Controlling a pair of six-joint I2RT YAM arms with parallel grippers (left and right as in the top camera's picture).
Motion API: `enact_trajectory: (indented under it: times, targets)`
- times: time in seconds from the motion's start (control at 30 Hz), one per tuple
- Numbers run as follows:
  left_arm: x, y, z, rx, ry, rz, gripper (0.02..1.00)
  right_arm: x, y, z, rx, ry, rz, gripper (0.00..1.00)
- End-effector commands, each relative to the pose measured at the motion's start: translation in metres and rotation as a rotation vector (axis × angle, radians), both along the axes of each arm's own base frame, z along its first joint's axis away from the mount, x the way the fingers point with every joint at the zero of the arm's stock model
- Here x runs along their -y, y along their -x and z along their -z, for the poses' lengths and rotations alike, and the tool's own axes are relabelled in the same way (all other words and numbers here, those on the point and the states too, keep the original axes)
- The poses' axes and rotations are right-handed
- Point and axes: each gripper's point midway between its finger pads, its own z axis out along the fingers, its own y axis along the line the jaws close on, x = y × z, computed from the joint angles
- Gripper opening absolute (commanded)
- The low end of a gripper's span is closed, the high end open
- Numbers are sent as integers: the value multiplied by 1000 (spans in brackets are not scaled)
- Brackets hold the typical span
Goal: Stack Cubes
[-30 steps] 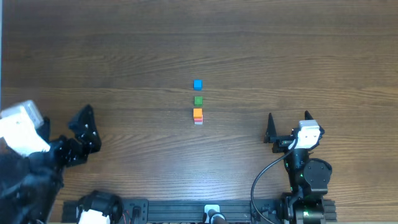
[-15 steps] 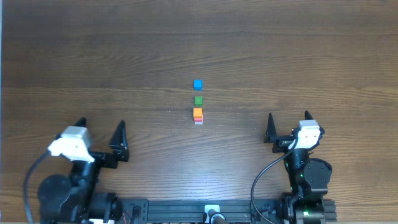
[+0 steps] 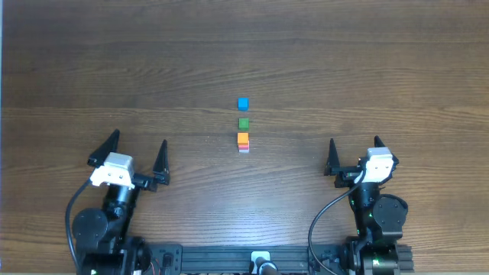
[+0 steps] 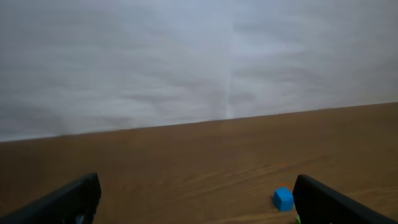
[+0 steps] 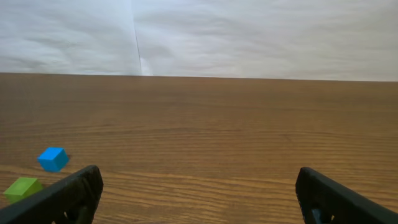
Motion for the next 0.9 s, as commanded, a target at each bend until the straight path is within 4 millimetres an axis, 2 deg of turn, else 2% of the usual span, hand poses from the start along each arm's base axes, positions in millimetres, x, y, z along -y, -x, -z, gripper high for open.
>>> enact_trajectory:
  times: [0.03,0.27,0.5,0.7,0.8,0.9]
  targets:
    - [0,0,-2,34,-35,6,1000,-2,0,1,1,-1,-11,991]
    - [1,0,2,45,-86,30,1000,-2,0,1,1,-1,-11,993]
    - [3,-9,25,70,-58,46,1000,-2,0,1,1,-1,-11,993]
    - [4,-9,26,64,-58,49,998,-2,0,1,1,-1,-11,993]
    - [3,-10,38,11,-29,47,1000,-2,0,1,1,-1,-11,993]
    - [1,-10,60,-96,22,37,1000,-2,0,1,1,-1,-11,991]
